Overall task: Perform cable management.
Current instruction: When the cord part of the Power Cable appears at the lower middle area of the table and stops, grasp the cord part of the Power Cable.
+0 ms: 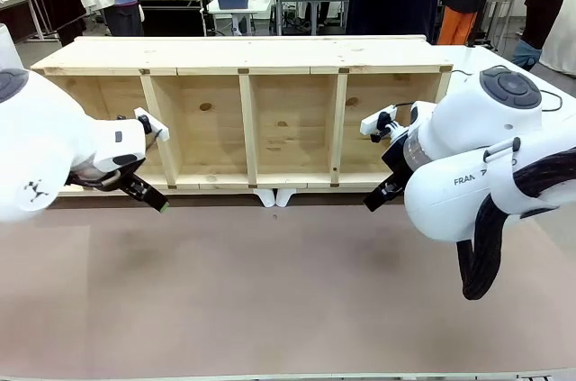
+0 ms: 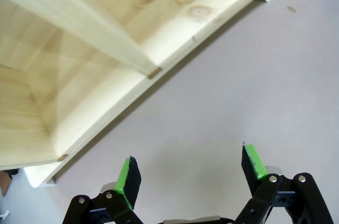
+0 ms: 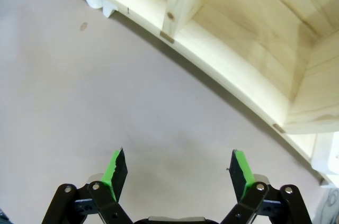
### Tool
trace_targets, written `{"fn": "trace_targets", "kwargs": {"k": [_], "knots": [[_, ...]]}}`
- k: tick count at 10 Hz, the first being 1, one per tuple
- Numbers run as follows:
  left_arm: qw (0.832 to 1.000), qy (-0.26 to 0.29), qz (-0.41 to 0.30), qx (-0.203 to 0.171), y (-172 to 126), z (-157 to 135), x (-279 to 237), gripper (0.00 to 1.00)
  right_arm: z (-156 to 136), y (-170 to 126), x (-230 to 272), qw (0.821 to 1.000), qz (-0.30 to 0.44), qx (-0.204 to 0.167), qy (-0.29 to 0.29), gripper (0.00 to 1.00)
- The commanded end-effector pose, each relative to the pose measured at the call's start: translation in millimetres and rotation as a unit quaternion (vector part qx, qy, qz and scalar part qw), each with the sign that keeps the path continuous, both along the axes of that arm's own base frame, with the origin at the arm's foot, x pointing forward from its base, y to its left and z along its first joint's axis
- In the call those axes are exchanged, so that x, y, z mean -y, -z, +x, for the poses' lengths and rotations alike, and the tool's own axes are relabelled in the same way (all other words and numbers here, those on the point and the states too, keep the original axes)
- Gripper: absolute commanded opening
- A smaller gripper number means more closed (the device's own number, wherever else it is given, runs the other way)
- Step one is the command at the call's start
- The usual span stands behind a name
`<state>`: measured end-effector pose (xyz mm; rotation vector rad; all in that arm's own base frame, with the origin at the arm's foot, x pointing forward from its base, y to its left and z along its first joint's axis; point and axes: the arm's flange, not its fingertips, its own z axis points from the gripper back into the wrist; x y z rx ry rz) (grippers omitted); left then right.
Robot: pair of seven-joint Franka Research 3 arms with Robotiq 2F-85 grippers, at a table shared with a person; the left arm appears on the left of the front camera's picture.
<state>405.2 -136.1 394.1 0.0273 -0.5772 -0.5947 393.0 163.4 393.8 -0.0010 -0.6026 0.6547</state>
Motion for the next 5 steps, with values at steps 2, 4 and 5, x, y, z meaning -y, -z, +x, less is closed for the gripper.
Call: {"fn": "trace_targets", "kwargs": {"k": [2, 4, 5], "knots": [[0.999, -0.035, 0.019, 0.027, -28, -50, -11, 1.00, -56, -26, 20, 1.000, -0.007, 0.013, 0.019, 1.00], [0.998, -0.035, 0.023, 0.038, -42, -69, -21, 1.00, -77, -44, 33, 0.999, -0.004, 0.019, 0.030, 1.00], [0.998, -0.036, 0.022, 0.046, -47, -81, -27, 1.00, -88, -52, 40, 0.999, -0.003, 0.020, 0.038, 1.00]]}}
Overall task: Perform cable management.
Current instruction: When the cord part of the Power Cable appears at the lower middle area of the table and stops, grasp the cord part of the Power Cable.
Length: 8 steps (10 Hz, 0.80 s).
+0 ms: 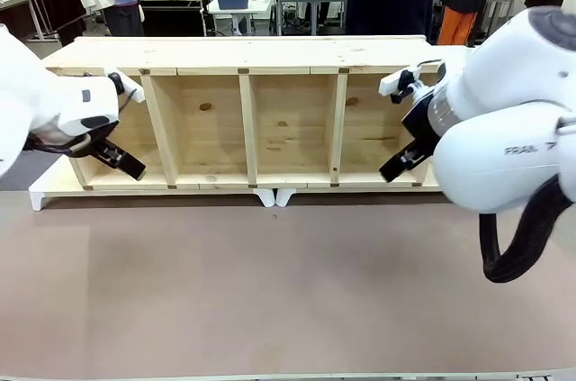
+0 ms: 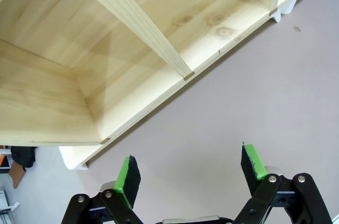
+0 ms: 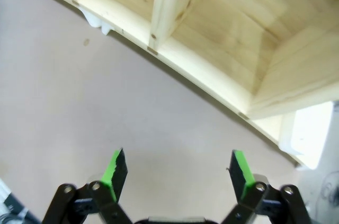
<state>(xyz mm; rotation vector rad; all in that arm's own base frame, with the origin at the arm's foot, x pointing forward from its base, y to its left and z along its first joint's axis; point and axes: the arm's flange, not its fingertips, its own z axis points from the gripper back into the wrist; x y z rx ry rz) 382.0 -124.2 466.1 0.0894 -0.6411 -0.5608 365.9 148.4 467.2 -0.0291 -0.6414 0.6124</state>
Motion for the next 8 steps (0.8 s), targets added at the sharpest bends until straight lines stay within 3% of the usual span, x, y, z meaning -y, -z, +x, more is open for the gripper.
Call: {"fn": "trace_targets", "kwargs": {"k": [1, 5, 8], "knots": [[1.000, -0.019, 0.007, 0.021, 15, -71, -23, 1.00, -74, 10, 35, 0.999, -0.003, 0.008, 0.032, 1.00], [0.998, -0.030, 0.013, 0.054, -8, -118, -58, 1.00, -125, -17, 72, 0.996, 0.012, 0.049, 0.077, 1.00], [0.996, -0.049, -0.007, 0.073, -13, -147, -91, 1.00, -155, -22, 94, 0.993, 0.031, 0.060, 0.094, 1.00]]}}
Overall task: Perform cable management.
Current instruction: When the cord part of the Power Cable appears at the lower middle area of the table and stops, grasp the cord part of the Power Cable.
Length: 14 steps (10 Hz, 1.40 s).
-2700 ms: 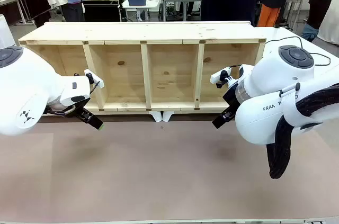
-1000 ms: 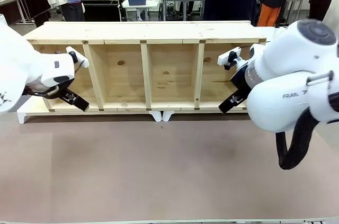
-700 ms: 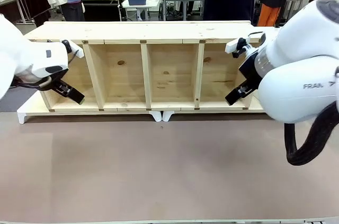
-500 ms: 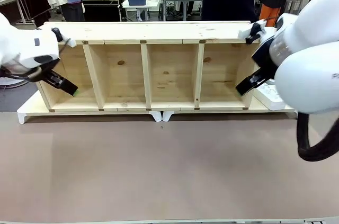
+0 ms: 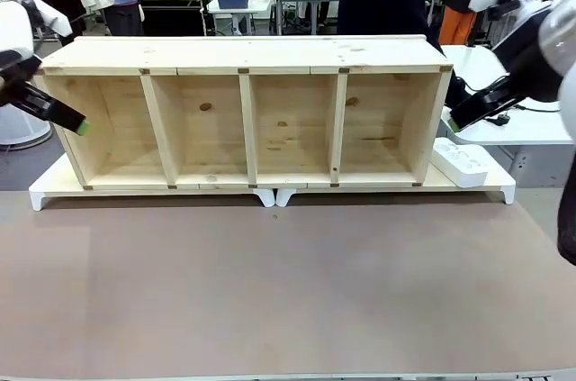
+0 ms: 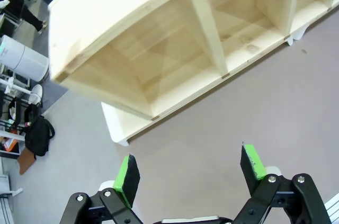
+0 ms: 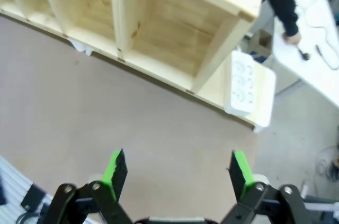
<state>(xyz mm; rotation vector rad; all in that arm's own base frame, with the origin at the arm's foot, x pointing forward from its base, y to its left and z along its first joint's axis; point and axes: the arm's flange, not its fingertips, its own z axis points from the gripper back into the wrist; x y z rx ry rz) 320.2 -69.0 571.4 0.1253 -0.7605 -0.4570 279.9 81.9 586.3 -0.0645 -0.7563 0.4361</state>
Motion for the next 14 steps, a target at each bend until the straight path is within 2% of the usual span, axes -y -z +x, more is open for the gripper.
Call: {"fn": "trace_targets", "kwargs": {"k": [1, 4, 8, 9, 14], "knots": [[1.000, -0.014, 0.005, 0.013, 93, -93, -46, 1.00, -78, 99, 34, 1.000, 0.014, 0.004, 0.020, 1.00], [0.999, -0.043, -0.008, 0.016, 98, -115, -67, 1.00, -95, 108, 49, 0.998, 0.032, -0.010, 0.046, 1.00], [0.999, -0.031, -0.014, 0.006, 105, -110, -68, 1.00, -88, 118, 47, 0.998, 0.040, -0.035, 0.043, 1.00], [0.999, -0.044, -0.023, -0.001, -33, -46, -62, 1.00, -46, -16, 37, 0.998, 0.025, -0.033, 0.040, 1.00], [0.999, -0.044, -0.023, -0.001, -33, -46, -62, 1.00, -46, -16, 37, 0.998, 0.025, -0.033, 0.040, 1.00]]}}
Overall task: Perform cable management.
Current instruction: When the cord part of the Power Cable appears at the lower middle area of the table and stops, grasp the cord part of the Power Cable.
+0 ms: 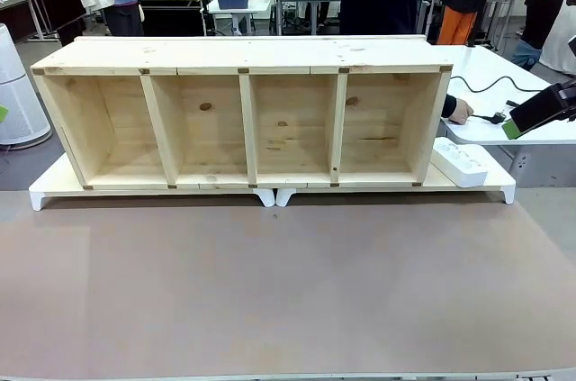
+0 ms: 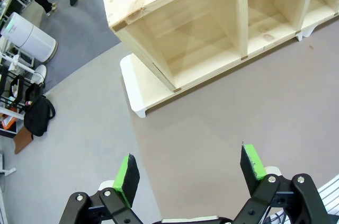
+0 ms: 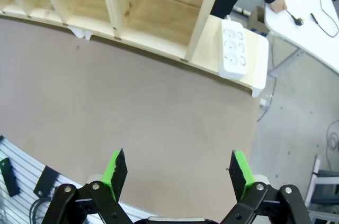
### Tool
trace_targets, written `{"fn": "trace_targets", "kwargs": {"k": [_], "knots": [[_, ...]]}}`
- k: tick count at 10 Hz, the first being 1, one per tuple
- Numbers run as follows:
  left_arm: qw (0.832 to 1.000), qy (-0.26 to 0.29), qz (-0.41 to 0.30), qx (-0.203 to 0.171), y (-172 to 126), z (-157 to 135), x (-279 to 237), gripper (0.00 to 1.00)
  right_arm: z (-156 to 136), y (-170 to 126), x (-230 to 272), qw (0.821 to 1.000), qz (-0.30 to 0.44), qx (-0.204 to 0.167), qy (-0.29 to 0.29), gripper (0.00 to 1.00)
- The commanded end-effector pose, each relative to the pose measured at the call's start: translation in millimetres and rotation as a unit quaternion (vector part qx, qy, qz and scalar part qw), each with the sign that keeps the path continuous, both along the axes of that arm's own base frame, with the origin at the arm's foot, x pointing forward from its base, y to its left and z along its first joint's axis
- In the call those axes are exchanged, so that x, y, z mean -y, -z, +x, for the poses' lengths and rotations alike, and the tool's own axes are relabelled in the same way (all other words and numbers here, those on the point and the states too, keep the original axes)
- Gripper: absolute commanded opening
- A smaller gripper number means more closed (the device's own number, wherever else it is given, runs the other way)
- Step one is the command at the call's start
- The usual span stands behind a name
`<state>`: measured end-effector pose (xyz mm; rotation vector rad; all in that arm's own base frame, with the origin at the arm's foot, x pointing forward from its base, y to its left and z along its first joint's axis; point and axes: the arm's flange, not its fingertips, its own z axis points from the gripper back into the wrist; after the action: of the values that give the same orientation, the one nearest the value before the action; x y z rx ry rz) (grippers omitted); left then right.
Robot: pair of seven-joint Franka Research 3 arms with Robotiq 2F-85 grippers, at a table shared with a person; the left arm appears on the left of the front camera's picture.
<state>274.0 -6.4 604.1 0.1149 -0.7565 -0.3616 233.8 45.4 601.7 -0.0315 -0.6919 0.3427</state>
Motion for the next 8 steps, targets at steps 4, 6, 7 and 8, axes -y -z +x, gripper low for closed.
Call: {"fn": "trace_targets", "kwargs": {"k": [4, 6, 7, 8], "knots": [[1.000, -0.002, -0.002, 0.002, -0.6, 0.0, 0.8, 1.00, 0.4, -0.5, 0.1, 1.000, 0.000, 0.002, 0.000, 1.00], [1.000, -0.002, -0.002, 0.002, -0.6, 0.0, 0.8, 1.00, 0.4, -0.5, 0.1, 1.000, 0.000, 0.002, 0.000, 1.00], [1.000, -0.002, -0.002, 0.002, -0.6, 0.0, 0.8, 1.00, 0.4, -0.5, 0.1, 1.000, 0.000, 0.002, 0.000, 1.00], [1.000, -0.002, -0.002, 0.002, -0.6, 0.0, 0.8, 1.00, 0.4, -0.5, 0.1, 1.000, 0.000, 0.002, 0.000, 1.00]]}}
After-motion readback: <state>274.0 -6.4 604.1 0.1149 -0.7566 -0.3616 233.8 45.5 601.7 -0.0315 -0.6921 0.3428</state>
